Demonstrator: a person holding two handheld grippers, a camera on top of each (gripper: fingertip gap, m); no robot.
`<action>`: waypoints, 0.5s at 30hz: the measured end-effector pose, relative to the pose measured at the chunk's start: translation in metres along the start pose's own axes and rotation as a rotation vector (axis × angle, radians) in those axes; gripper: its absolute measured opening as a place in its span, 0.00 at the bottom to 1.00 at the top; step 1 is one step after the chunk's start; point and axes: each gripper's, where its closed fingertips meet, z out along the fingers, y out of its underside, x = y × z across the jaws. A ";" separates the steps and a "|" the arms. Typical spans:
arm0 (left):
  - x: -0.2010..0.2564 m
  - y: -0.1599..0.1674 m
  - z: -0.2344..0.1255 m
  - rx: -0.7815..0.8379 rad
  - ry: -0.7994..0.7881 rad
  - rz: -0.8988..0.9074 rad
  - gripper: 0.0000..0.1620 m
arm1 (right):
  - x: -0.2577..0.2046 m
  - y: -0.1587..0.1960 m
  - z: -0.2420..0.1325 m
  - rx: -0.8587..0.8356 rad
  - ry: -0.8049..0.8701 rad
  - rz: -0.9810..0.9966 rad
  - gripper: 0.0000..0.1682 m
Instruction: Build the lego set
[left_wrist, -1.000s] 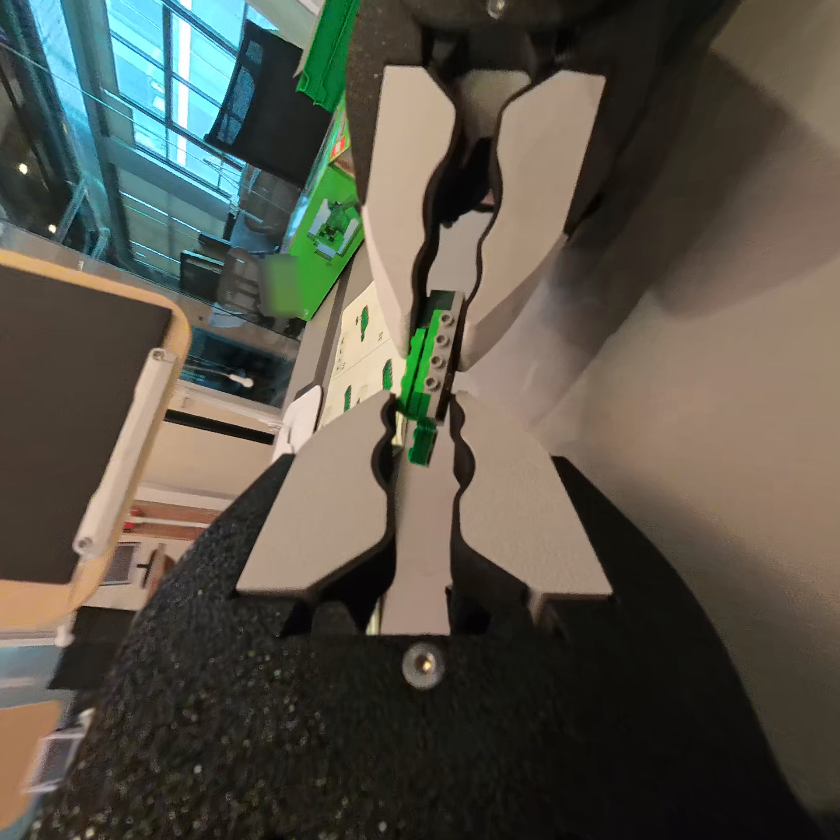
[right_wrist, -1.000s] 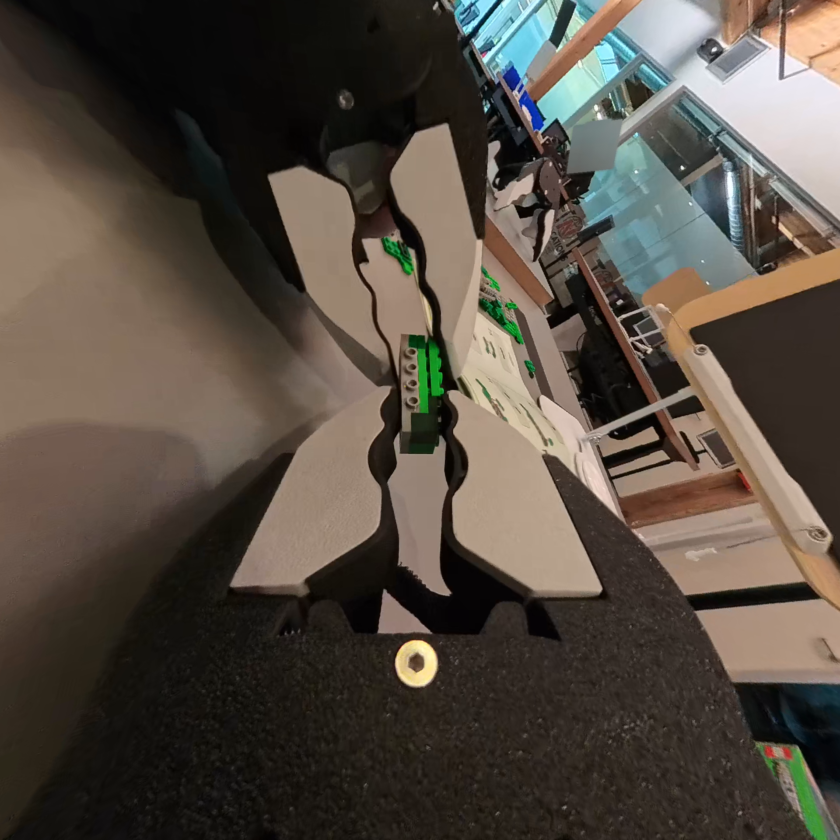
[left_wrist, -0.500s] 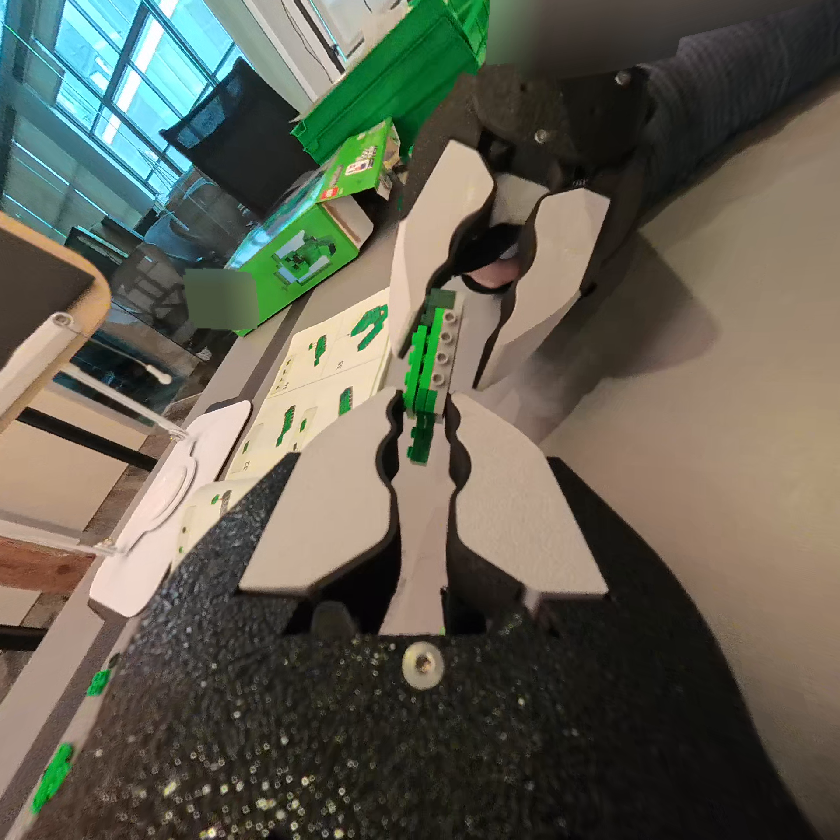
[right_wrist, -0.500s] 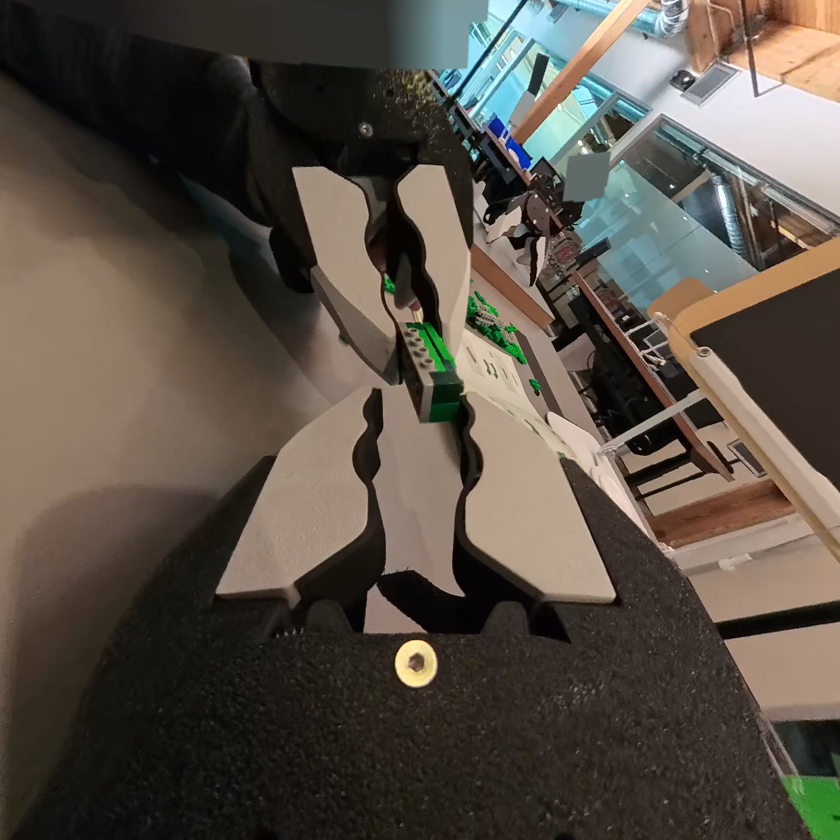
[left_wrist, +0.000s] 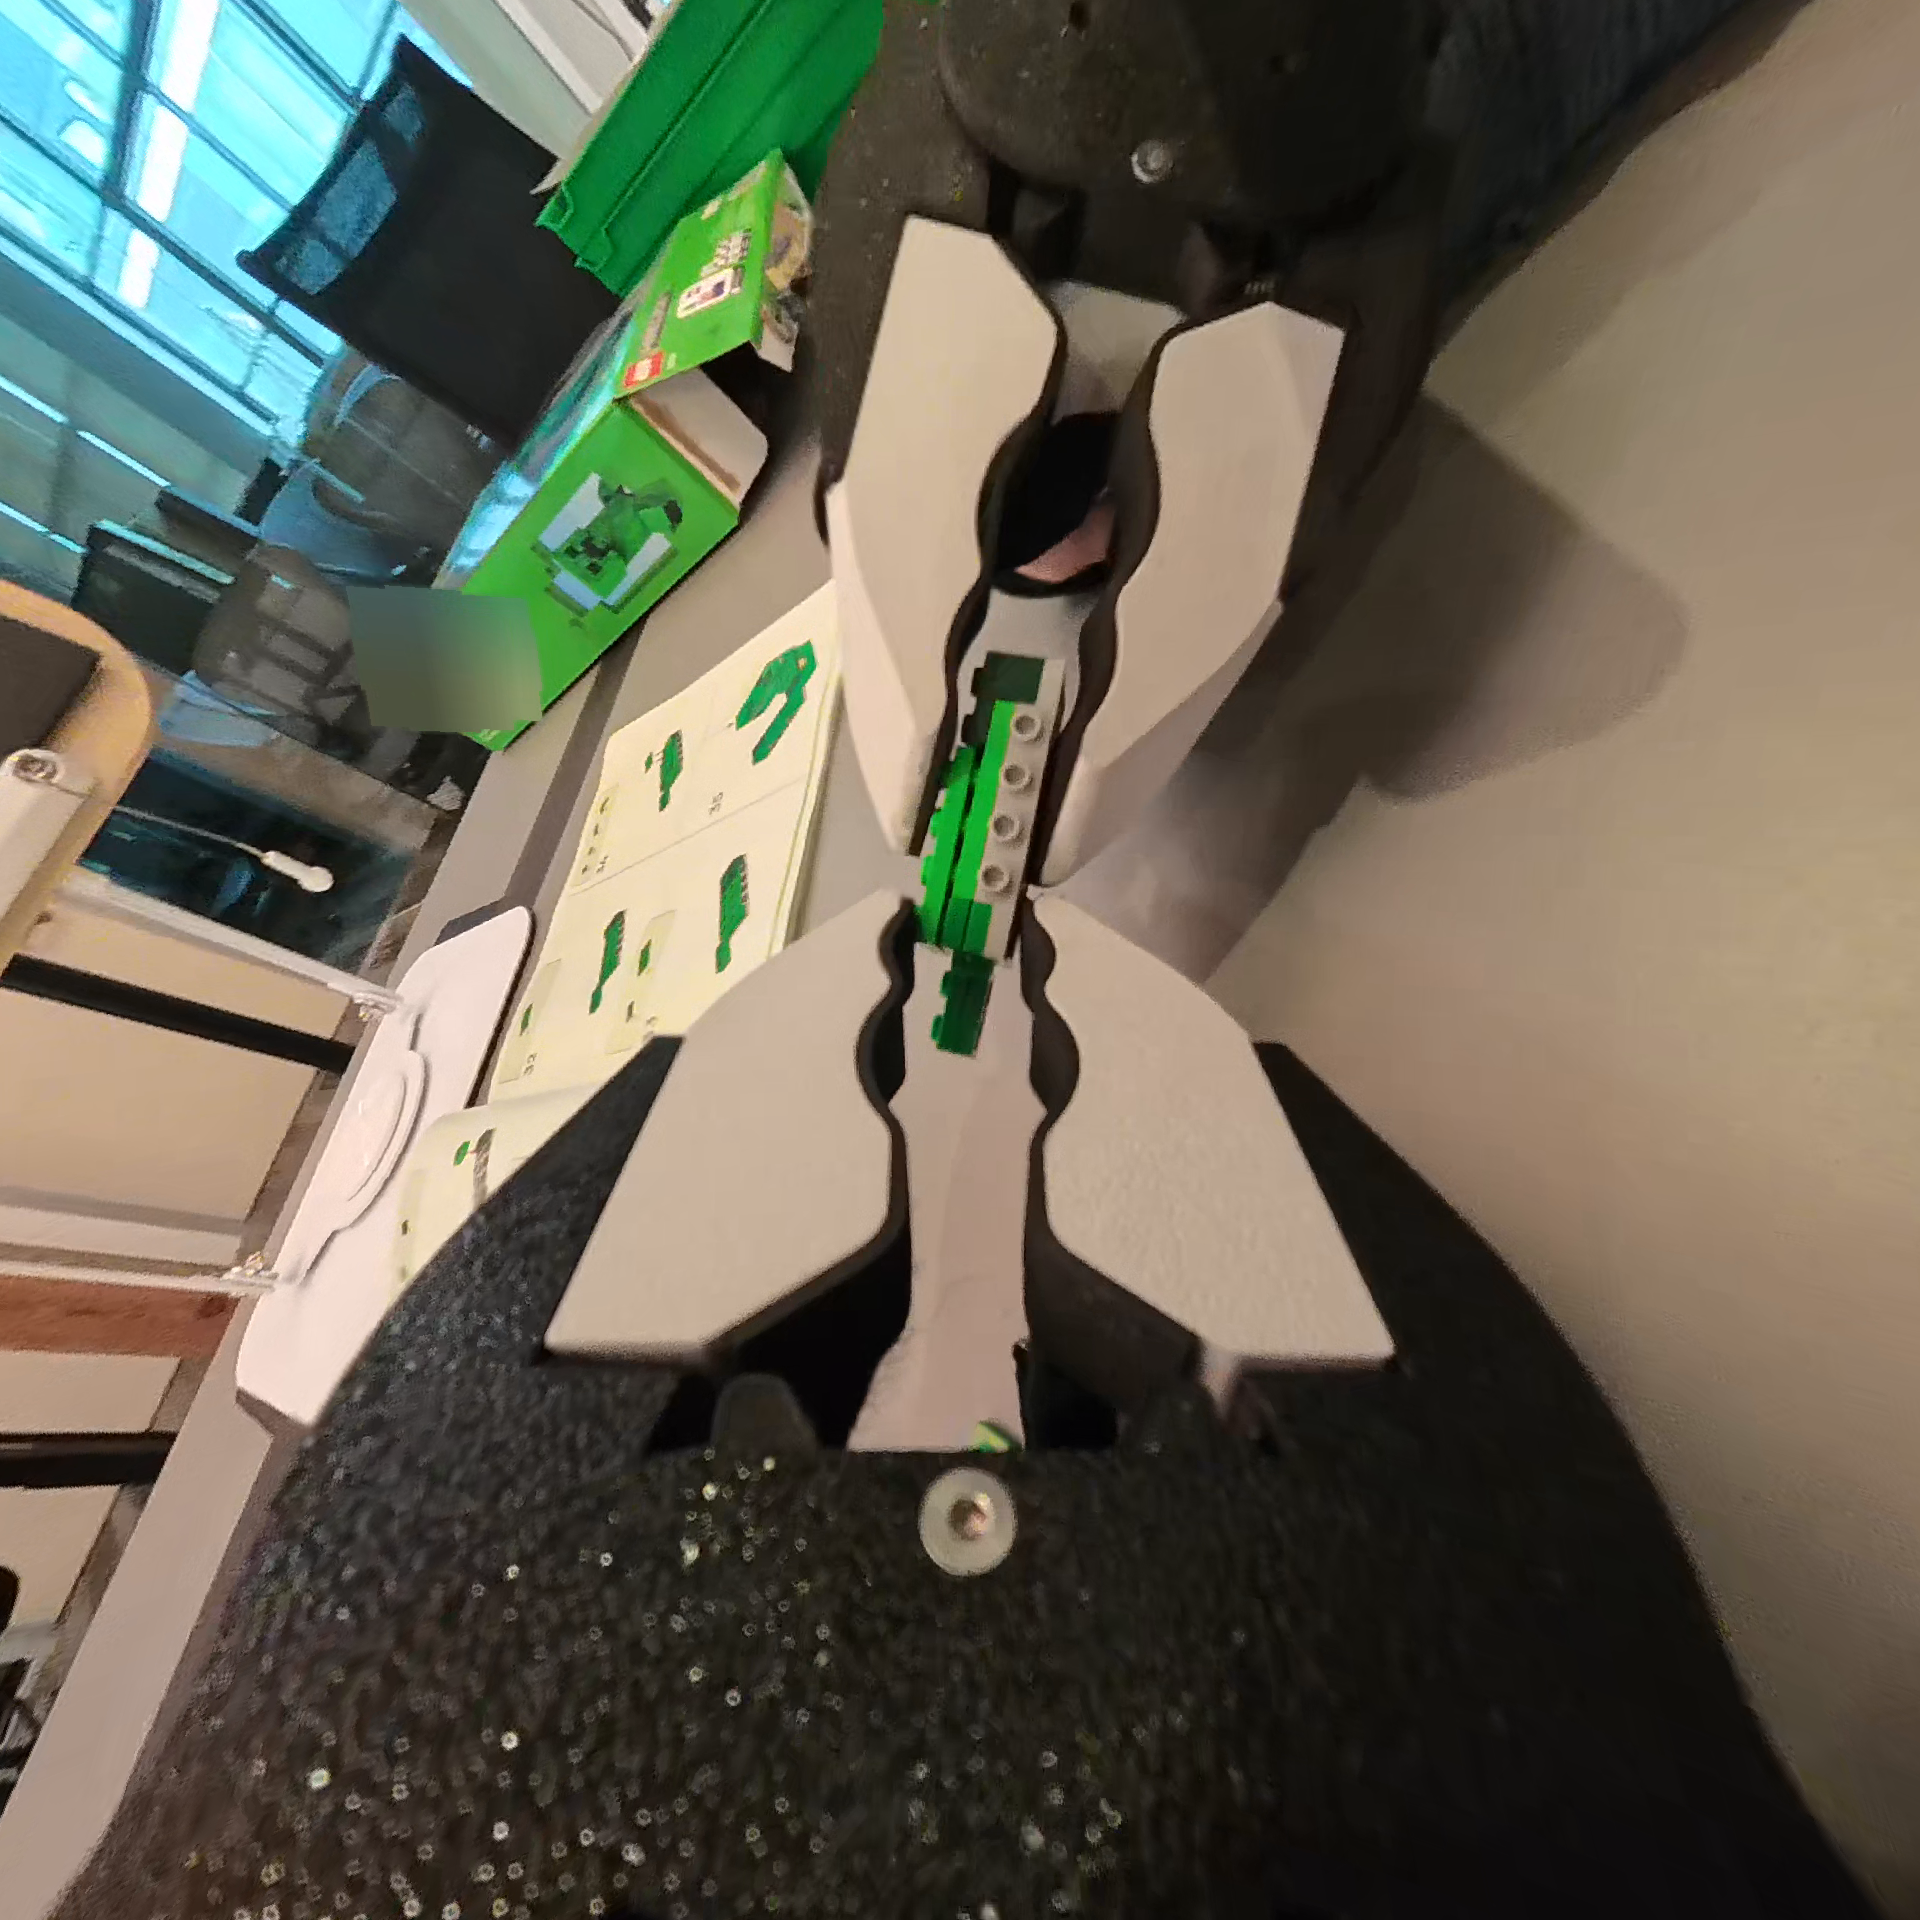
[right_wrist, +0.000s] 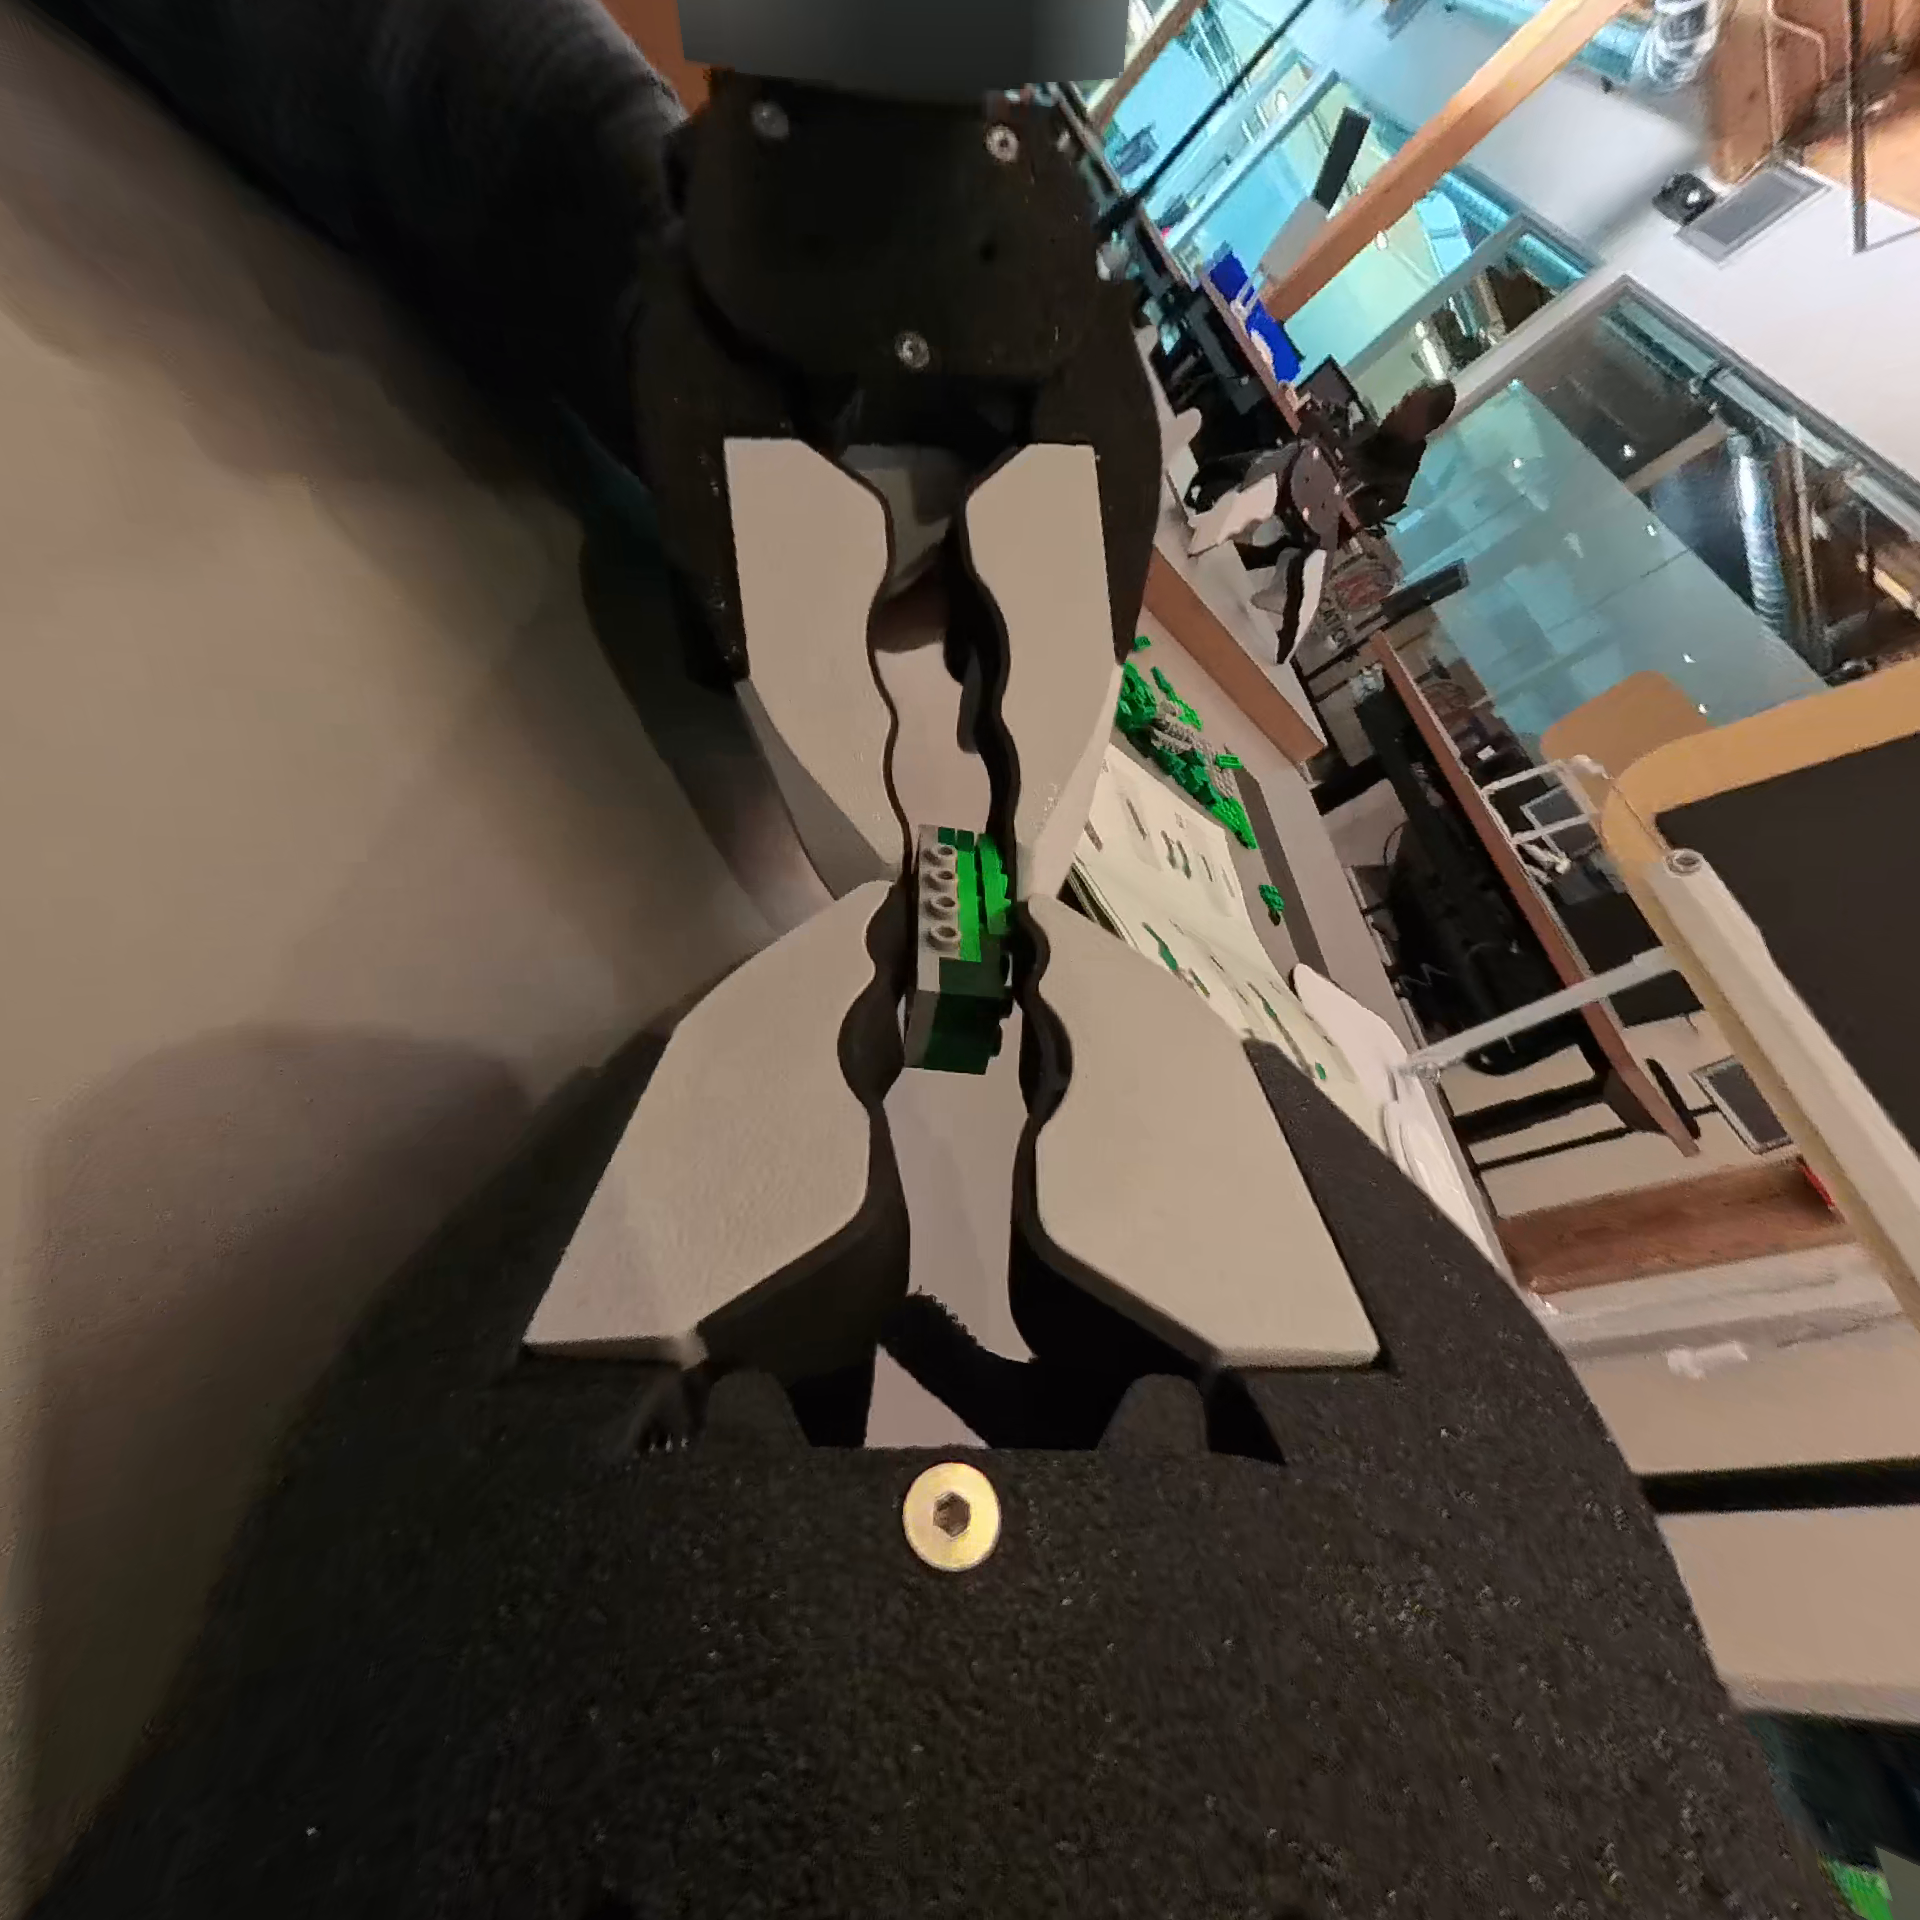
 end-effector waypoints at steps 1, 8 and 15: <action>-0.003 0.000 0.000 0.000 -0.026 0.003 0.16 | 0.003 0.000 0.000 -0.005 0.012 0.011 0.10; -0.018 -0.002 0.001 -0.095 -0.238 0.278 0.29 | 0.014 0.000 -0.002 -0.016 0.078 0.011 0.10; -0.021 -0.010 -0.001 -0.096 -0.260 0.318 0.13 | 0.019 -0.005 -0.003 0.017 0.132 -0.009 0.11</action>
